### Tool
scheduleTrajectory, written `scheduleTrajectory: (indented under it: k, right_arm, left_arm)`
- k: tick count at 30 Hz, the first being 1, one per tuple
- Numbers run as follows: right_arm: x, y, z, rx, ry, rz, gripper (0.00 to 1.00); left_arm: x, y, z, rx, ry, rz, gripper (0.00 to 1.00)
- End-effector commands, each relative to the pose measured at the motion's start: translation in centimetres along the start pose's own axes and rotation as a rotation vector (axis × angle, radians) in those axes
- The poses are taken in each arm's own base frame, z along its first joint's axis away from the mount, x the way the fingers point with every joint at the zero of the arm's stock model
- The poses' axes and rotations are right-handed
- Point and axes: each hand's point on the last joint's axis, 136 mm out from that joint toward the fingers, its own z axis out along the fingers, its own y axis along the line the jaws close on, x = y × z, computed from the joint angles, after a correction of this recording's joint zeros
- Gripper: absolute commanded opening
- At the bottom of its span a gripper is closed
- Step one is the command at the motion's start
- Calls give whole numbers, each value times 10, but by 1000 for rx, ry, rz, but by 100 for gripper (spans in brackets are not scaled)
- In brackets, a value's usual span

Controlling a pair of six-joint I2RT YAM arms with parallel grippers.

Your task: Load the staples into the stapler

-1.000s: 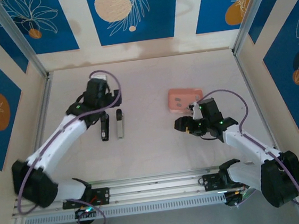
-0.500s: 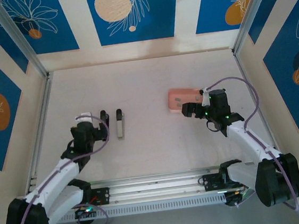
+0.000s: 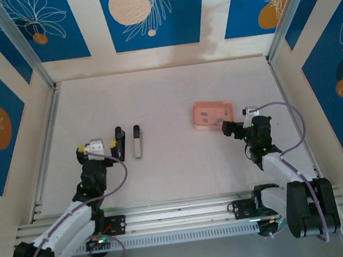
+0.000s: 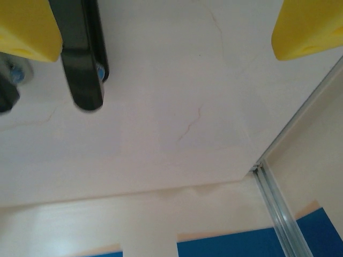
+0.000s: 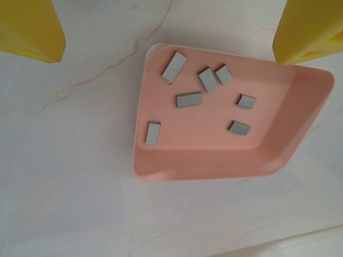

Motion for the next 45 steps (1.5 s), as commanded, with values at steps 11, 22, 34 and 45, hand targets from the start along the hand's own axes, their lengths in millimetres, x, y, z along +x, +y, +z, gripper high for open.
scheduleTrajectory:
  k: [11,22,34,45]
  right_arm:
    - [-34,3,44,-80,-146,-94,99]
    - [-23,-1,63,-93,-90,-76,99]
    - [-21,1,66,-67,-76,-98,99]
    - [-21,1,66,-63,-75,-102,99]
  left_arm:
    - [-19,-16,21,66,-168,74,100]
    - [5,-16,80,35,-60,55,100]
    - [17,-10,116,213,129,-101,100]
    - [17,-8,113,204,113,-104,100]
